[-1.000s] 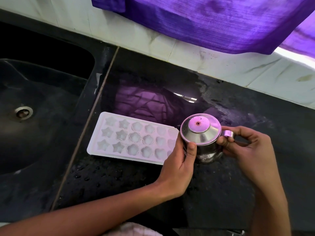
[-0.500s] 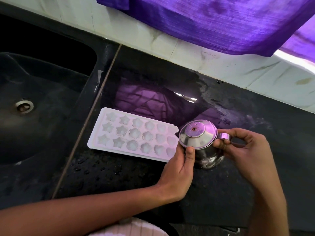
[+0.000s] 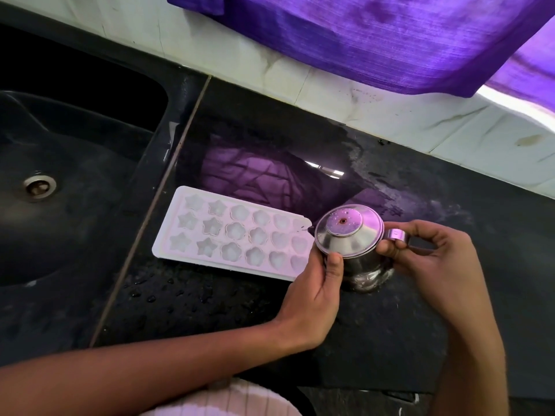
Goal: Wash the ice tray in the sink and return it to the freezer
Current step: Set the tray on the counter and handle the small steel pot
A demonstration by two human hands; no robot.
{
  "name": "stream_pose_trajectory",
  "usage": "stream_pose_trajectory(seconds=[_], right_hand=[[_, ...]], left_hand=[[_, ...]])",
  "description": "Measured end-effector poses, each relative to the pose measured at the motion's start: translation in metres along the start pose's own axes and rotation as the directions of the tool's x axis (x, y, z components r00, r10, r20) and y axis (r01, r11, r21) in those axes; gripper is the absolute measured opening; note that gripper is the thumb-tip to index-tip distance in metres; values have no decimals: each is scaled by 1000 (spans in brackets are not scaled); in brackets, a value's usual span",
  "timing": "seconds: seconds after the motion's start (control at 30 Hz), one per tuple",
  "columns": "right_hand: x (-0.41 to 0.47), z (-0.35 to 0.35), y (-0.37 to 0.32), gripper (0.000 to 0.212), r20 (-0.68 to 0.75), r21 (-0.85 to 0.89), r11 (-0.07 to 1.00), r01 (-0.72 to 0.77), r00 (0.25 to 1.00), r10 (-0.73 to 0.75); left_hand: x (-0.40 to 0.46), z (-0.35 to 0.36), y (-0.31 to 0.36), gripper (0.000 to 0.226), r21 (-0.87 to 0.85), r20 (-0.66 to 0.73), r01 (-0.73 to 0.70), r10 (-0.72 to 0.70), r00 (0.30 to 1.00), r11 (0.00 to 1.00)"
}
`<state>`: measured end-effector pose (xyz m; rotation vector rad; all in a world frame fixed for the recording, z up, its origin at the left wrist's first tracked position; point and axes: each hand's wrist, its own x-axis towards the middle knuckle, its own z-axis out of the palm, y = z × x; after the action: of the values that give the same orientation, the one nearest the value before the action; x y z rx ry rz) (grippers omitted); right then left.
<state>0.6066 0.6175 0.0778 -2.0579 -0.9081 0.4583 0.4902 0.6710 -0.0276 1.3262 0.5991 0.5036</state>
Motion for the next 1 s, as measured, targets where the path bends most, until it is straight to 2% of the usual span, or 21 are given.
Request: stream_pose_trajectory(seconds=[0.13,0.37,0.7,0.87,1.0], right_hand=[[-3,0,0,20,-14,63,998,-13,1000,14],[-6,-2,-1,20,5,123,992,-2,1000,1],[-5,-7,4,24,101,10,1000,7,995,-8],[-4,-9,7,19,128,-72,997,17,992,-8],[-5,-10,7,19,126,-107,994,30,992,-17]], left_hand=[[-1,-2,7,42,10,-15,-18,18,1000,1000],[-5,2,3,70,47,-41,-71,73,996,996],[-20,7,2,48,57,2,60,-60,998,997],[-26,10,-4,61,62,19,97,-98,995,993],[-27,11,-4,60,70,27,105,-107,994,992]])
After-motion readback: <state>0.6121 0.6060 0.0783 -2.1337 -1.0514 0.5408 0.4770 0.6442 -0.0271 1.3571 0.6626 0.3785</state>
